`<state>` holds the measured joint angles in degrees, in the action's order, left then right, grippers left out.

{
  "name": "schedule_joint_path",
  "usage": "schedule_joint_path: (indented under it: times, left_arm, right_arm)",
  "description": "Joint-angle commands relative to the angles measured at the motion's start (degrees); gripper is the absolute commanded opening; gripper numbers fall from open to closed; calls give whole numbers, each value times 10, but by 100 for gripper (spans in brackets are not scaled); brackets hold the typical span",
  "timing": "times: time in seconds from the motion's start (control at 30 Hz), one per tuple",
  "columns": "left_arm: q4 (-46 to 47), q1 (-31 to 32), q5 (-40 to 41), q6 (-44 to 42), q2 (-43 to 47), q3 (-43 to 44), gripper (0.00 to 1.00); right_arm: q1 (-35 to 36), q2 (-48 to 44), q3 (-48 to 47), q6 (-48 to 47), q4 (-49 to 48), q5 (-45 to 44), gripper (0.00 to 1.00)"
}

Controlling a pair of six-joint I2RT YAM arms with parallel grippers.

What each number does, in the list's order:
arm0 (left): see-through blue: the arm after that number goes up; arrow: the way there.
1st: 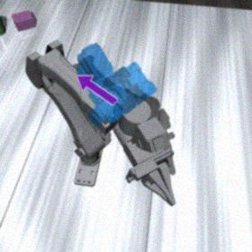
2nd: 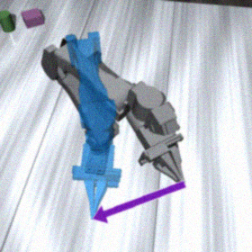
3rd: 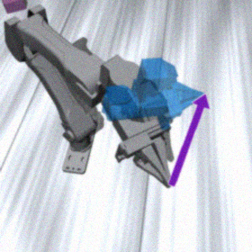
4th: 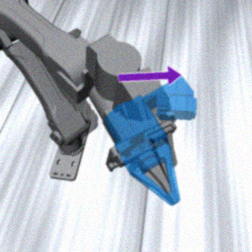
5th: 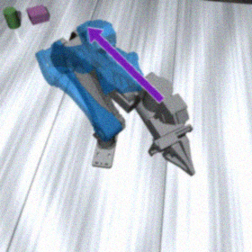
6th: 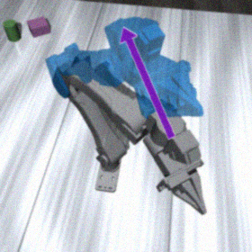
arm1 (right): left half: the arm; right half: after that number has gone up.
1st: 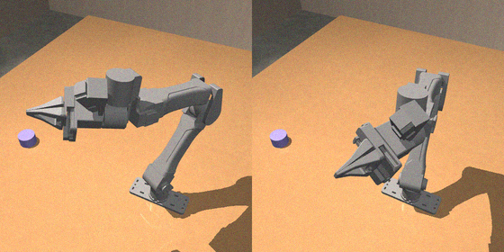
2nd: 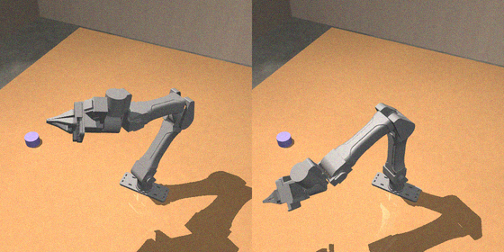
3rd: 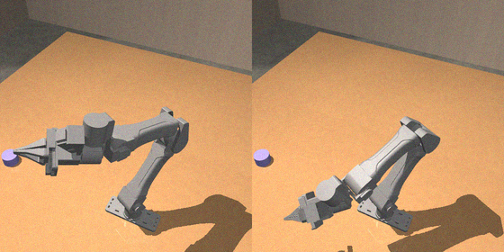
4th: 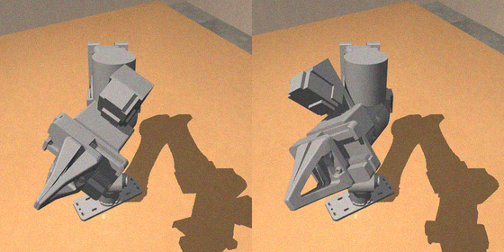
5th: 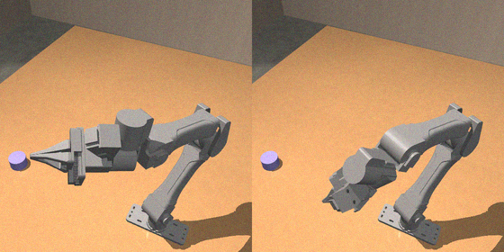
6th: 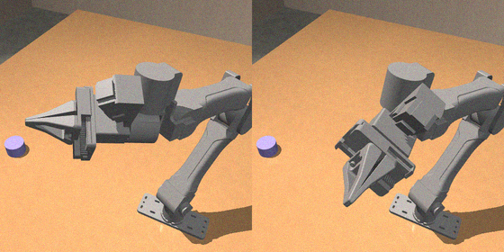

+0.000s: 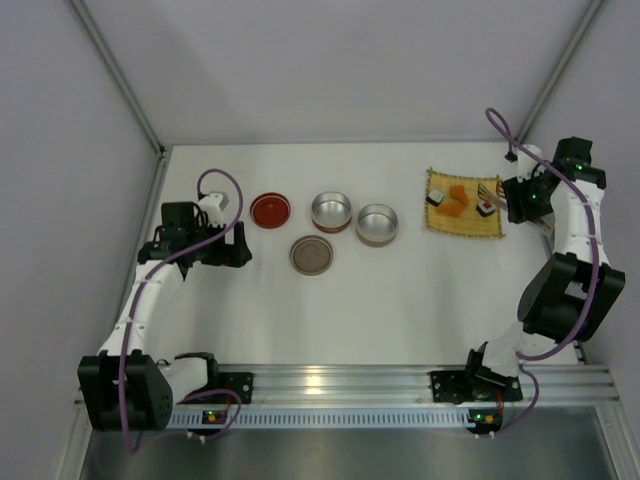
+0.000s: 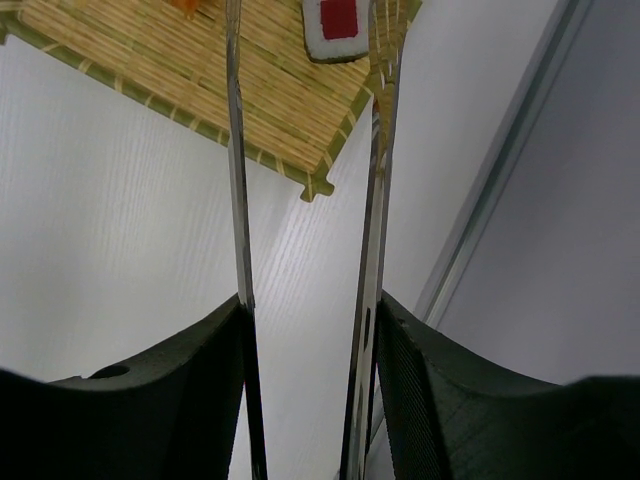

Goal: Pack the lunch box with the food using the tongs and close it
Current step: Pick up the fake food from the plate.

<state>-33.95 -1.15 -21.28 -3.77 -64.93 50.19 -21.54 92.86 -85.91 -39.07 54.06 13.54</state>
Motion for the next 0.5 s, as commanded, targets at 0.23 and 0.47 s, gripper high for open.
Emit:
schedule_joint_path:
  times: [0.23,0.47]
  left_arm:
    - [-1,-3,-16,-8,-1,24,98]
    - [0,-3,-14,-5,-11,25,98]
  right_arm:
    - [-6,34,-57,-24,-19,-2,52]
    - [-6,59,-62,-37,-17,-8,55]
